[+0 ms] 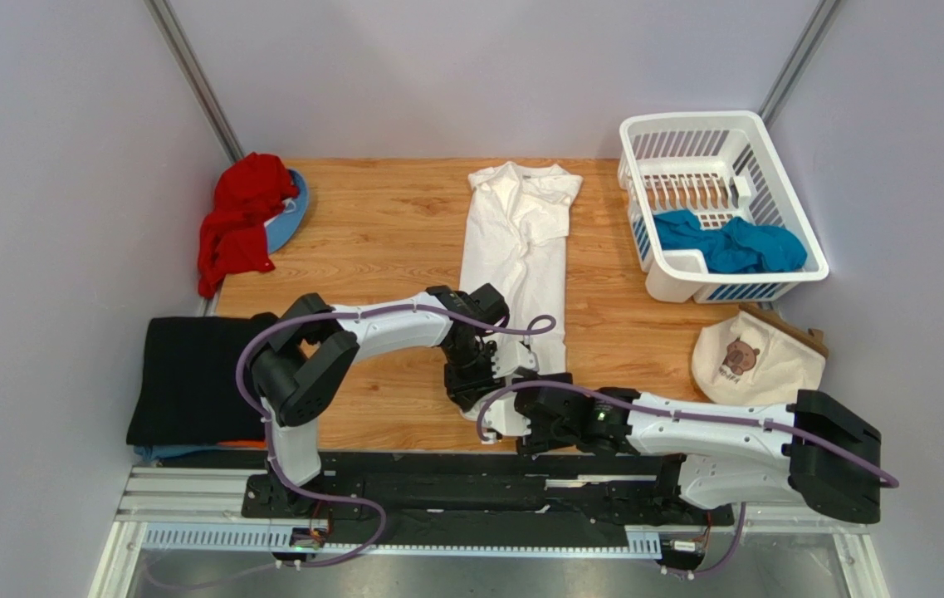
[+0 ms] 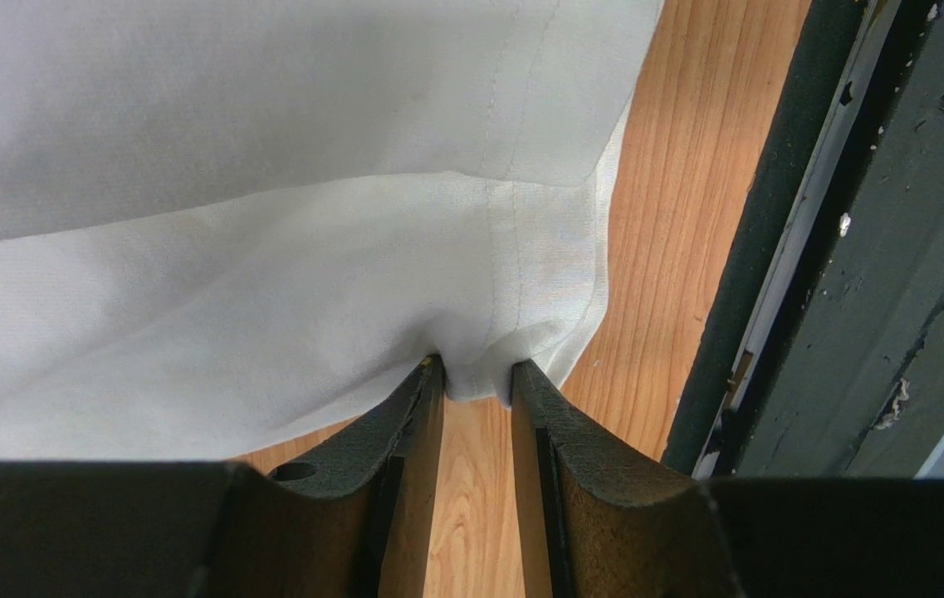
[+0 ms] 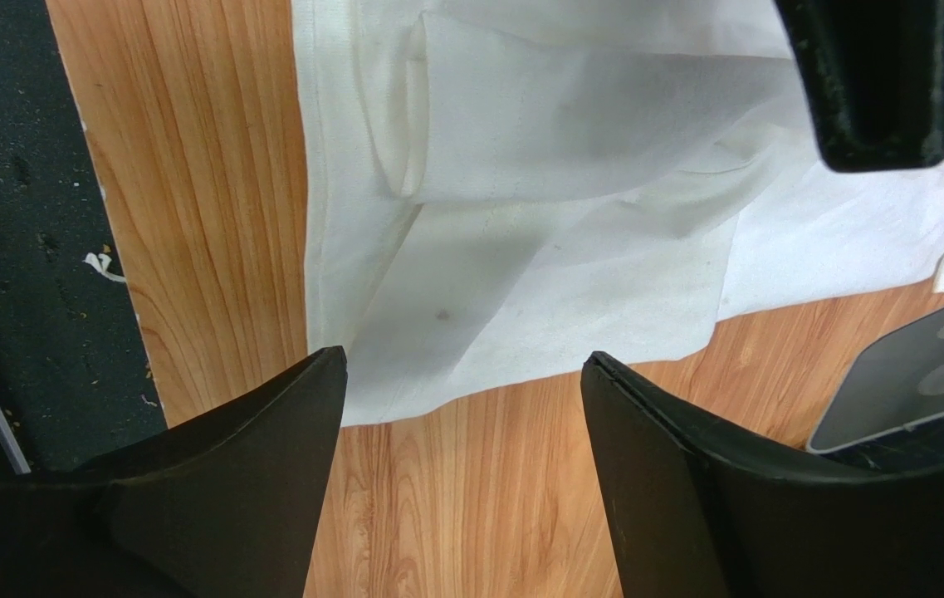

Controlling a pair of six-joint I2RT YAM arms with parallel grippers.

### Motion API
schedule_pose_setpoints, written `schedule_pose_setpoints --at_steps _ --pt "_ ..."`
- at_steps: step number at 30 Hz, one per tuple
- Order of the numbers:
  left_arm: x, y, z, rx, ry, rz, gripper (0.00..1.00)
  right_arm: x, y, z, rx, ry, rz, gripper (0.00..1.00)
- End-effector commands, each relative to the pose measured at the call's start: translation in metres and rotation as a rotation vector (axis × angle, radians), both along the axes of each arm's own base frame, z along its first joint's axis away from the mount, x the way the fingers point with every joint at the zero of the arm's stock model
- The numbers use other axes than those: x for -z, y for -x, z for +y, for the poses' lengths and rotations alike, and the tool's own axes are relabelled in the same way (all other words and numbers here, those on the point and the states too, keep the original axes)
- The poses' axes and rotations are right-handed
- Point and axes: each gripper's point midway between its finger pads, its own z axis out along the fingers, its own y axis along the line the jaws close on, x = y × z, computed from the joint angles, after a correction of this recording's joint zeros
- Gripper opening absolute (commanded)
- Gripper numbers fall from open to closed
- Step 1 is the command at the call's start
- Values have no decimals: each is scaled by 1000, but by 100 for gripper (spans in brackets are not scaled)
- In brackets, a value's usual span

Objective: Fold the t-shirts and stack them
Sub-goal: Fold the tshirt

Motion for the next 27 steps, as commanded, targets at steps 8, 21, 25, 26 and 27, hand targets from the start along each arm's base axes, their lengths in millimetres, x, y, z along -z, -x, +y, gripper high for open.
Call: schedule_pose_setpoints --at_steps 8,21,25,26,27 --pt "7 8 7 49 -7 18 36 6 1 -2 -15 -7 18 74" --pt "6 9 12 61 1 -2 36 30 -8 -6 -9 26 98 64" --pt "5 10 14 61 3 -10 33 34 -9 -5 -7 39 104 39" --pt "5 10 14 58 5 -13 28 33 -10 -4 -2 35 103 26" --pt "5 9 14 56 4 -16 26 32 -11 -4 2 36 103 18"
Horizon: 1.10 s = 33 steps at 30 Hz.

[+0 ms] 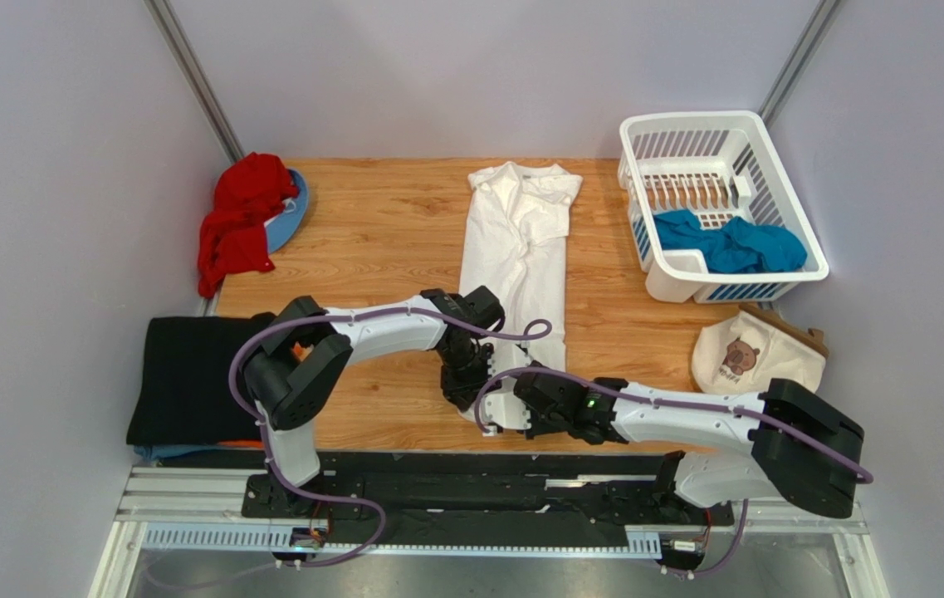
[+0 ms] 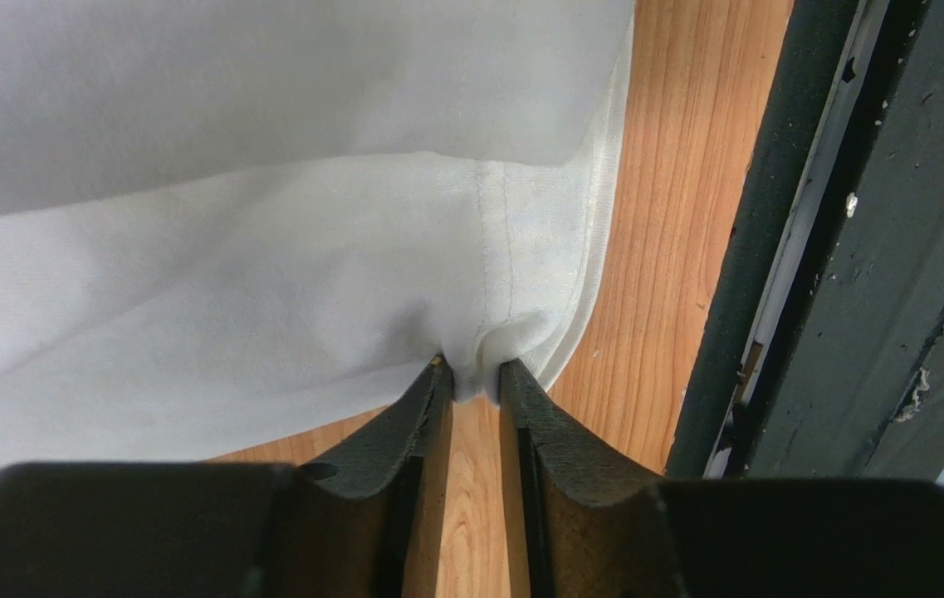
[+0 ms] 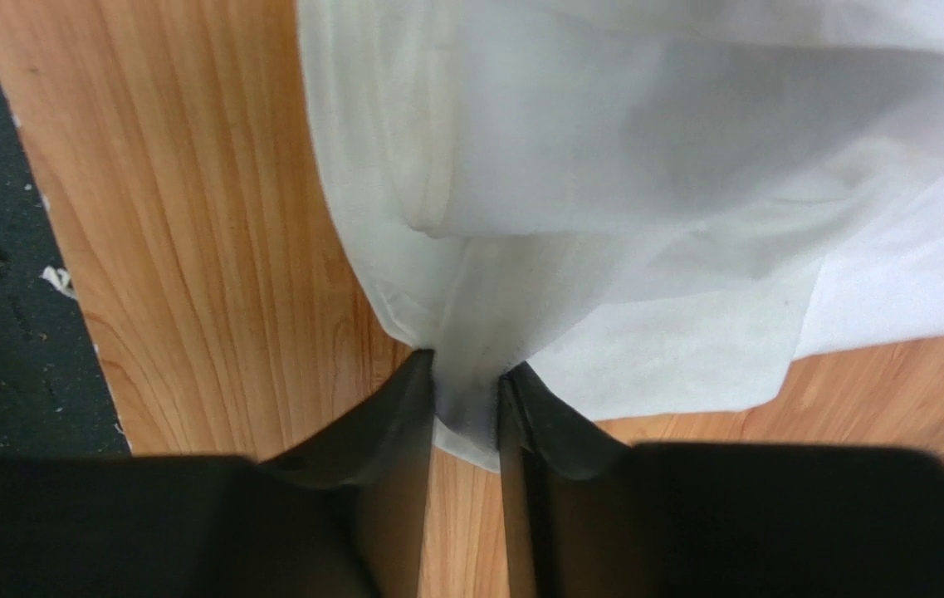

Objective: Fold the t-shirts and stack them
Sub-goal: Fold the tshirt

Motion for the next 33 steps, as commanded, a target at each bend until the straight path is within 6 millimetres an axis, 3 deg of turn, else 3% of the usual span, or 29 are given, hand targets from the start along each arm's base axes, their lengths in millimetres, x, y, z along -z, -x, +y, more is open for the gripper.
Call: schedule_pose_setpoints --at_steps 1,2,5,11,22,33 --pt "4 8 11 30 -19 1 23 4 1 2 7 -2 24 12" --pt "4 7 11 25 -17 -7 15 0 0 3 16 -10 22 4" --pt "3 8 11 16 -8 -15 0 -8 1 2 25 -17 24 0" --pt "-7 11 8 3 30 -10 0 -28 5 6 50 -61 40 0" --pt "-61 3 -3 -44 207 -147 0 -68 1 12 69 -136 -33 0" --pt "-108 -51 15 -187 288 -371 0 -104 -30 12 92 -154 -188 0"
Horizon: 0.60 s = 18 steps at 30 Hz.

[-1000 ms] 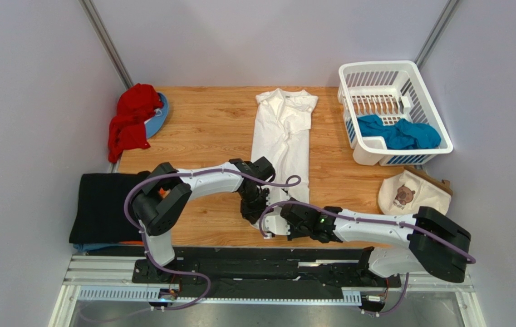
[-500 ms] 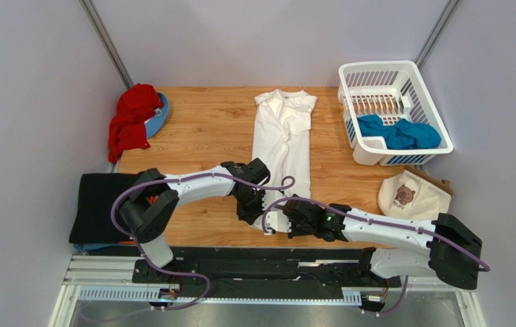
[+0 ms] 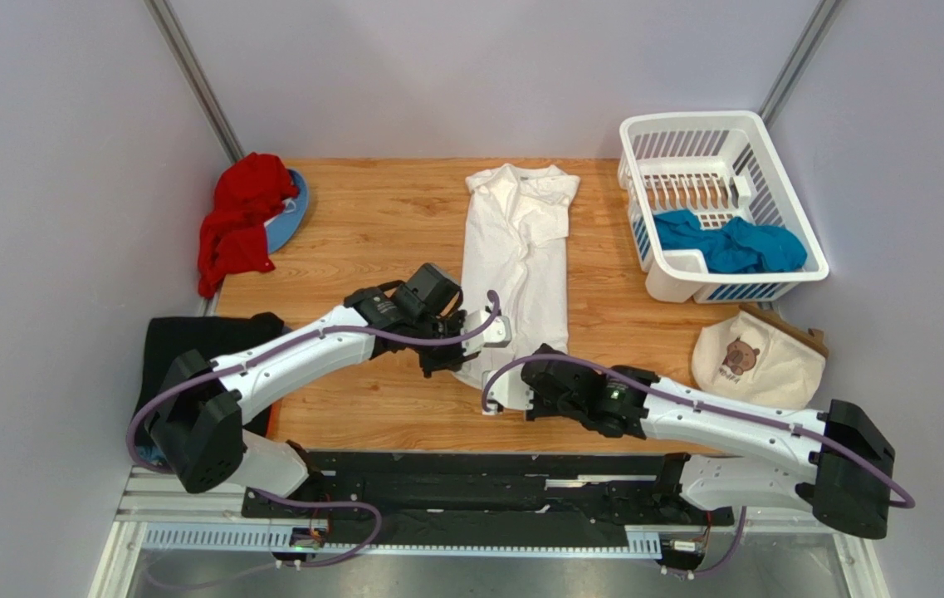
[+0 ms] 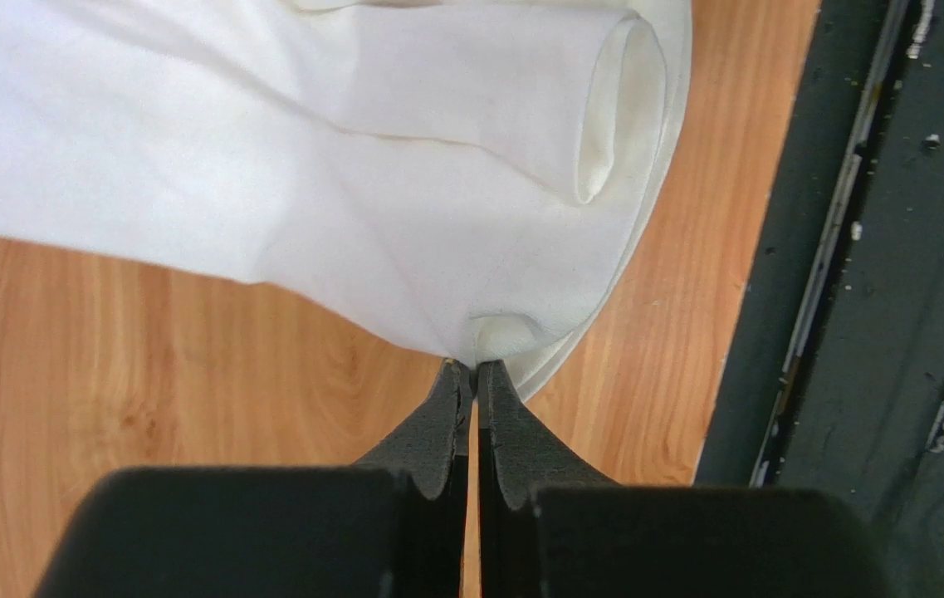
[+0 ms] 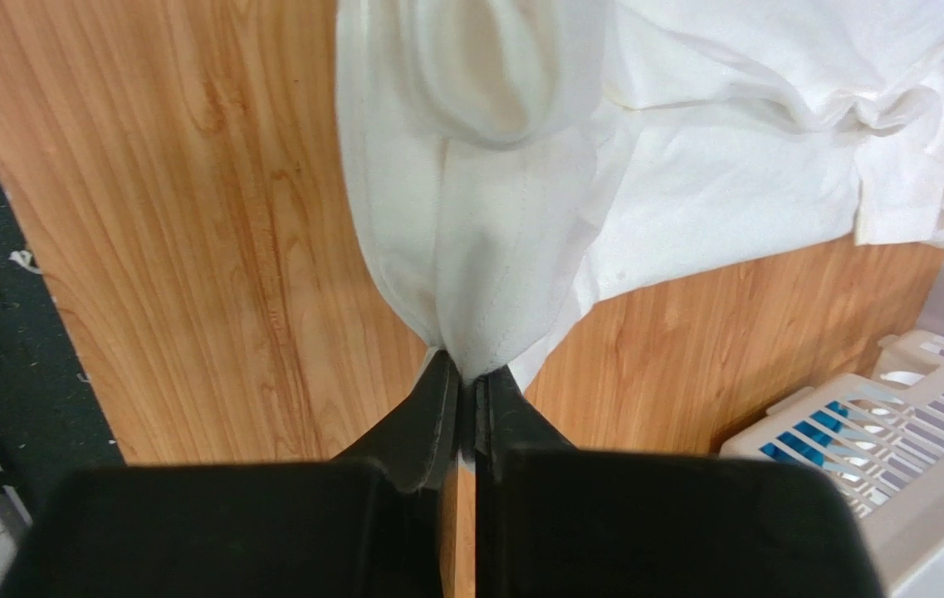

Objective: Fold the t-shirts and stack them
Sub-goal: Fold the tshirt

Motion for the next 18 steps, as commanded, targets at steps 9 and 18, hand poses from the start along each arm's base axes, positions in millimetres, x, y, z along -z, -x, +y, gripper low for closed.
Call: schedule_pose_setpoints --at_steps 9,18 --pt "-35 -73 7 -129 46 -167 0 -61 -65 -2 85 -66 -162 0" --pt "-34 -138 -1 -169 41 -207 0 -67 -116 -3 125 -37 -171 0"
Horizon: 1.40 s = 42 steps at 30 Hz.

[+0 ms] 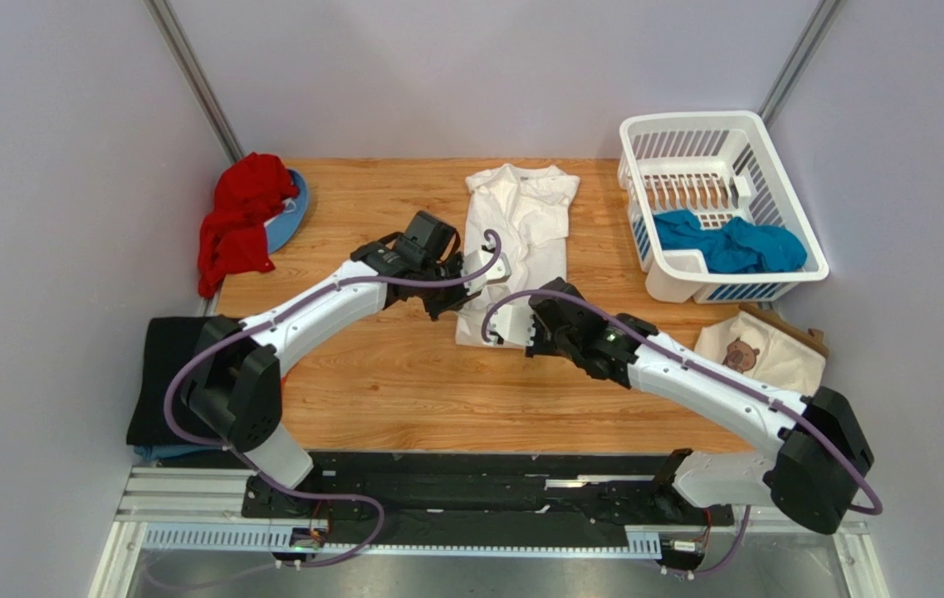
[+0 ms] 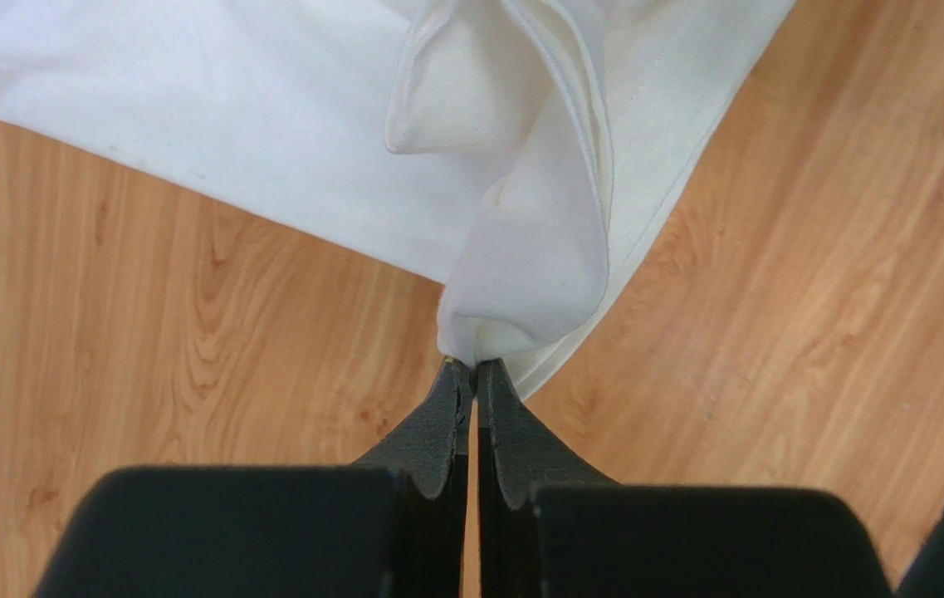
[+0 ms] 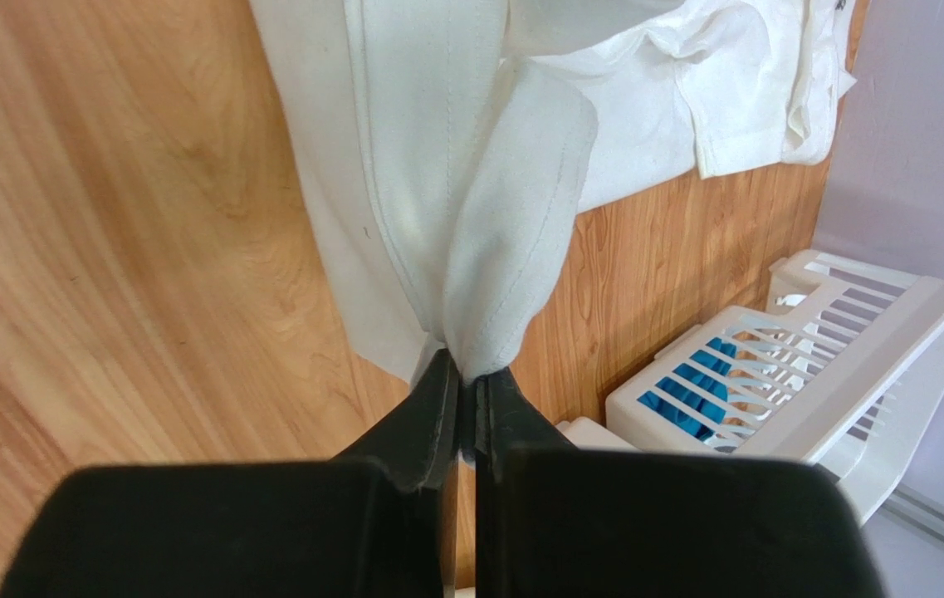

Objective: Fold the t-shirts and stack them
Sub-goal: Fold the tshirt

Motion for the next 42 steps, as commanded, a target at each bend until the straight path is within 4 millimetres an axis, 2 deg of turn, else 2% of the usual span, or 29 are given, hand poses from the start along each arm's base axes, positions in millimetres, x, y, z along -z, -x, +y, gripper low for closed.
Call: schedule_pose_setpoints --at_steps 1,2,5,6,7,9,11,13,17,23,26,28,30,33,42 --pt "-8 -40 -4 -5 5 -70 0 -19 -37 5 2 -14 -61 0" --pt "-4 -50 -7 -7 2 -66 0 -24 -44 7 3 -23 -71 0" --pt "2 -72 -7 -28 -3 -66 0 -22 -66 5 23 -13 -60 0" --pt "3 -78 -7 -33 -4 -69 0 -30 -78 4 37 -19 -76 0" --pt "5 -85 -5 -41 -12 -74 0 -23 -84 5 38 -4 -60 0" --pt "10 -98 -6 -50 -19 -77 0 -26 -97 6 45 0 -70 0" --pt "16 -111 -6 -56 -32 -79 0 -18 -106 8 47 10 -53 0" --pt "21 -119 -4 -59 -53 -80 0 -20 -118 8 57 4 -61 0" --pt "26 -139 -6 -78 -48 -93 0 2 -134 9 78 29 -37 2" --pt "36 -158 -12 -92 -49 -99 0 25 -146 8 101 57 -23 9" --pt "34 -166 -16 -101 -42 -114 0 29 -148 8 108 67 -25 22" --pt "34 -171 -17 -109 -41 -124 12 30 -149 7 114 67 -27 34" --pt "30 -178 -15 -126 -48 -149 22 28 -150 7 120 65 -35 39" --pt "30 -185 -14 -145 -59 -169 29 26 -151 7 125 61 -48 45" --pt "28 -197 0 -234 -92 -246 35 17 -155 2 147 66 -88 49"
